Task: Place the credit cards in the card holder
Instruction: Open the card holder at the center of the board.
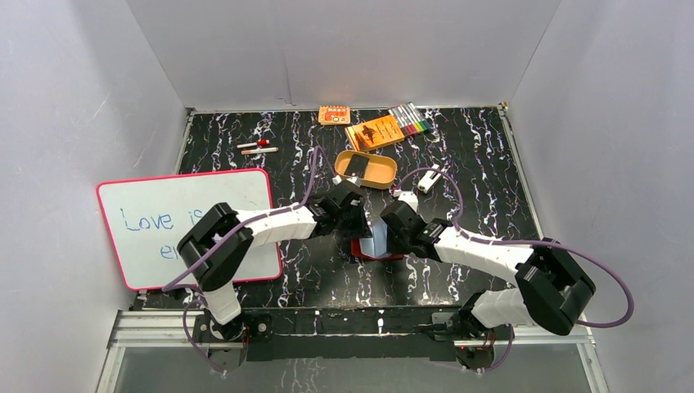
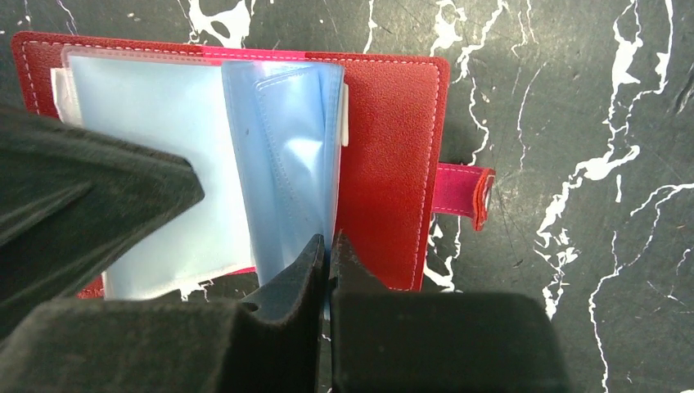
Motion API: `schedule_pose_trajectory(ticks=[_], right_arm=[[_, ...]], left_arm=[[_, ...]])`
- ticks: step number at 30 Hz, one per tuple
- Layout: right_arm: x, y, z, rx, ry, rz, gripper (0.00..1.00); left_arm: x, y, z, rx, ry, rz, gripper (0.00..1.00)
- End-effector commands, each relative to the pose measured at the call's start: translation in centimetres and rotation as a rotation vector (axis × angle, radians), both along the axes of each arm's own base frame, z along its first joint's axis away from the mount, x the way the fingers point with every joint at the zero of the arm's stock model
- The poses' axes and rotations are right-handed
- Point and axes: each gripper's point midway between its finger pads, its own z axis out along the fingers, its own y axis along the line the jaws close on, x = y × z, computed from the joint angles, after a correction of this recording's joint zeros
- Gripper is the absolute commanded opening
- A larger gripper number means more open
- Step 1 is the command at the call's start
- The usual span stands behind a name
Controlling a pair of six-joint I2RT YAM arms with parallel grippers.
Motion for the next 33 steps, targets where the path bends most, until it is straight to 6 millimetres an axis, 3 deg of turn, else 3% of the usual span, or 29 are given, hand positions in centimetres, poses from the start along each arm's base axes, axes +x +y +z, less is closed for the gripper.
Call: schedule_pose_trajectory(ticks=[1,4,11,19,24,33], right_arm=[[0.1,0.1,1.1,0.044,-0.025,-0.01,0.08],[0.0,-0.5,2.0,0.043,-0.042,-0.023,0.2],[-0.3,-1.6,4.2,0.055,-0.078,-0.032,0.31],[0.3,-0.4,6.8,0.131,-0.119,-0.015,0.41],[0.7,0.7,6.0,0.227,-0.054,-0.011,0.47],[1.0,1.0,4.4,0.338,0.016,-0.017,0.46]], left_arm=[[-0.3,2.4,-4.1,0.109,0.058,0.032,0.0],[-0.5,2.9,-5.7,0.129,0.084,0.038,0.0],[-1.1,4.0,-7.4,0.158,0.108,0.042,0.0],[-1.1,3.9,-7.6,0.142,0.106,0.042,0.0],[-1.2,3.9,-7.7,0.138,0.11,0.04,0.0],[-1.1,3.9,-7.4,0.13,0.105,0.039,0.0]])
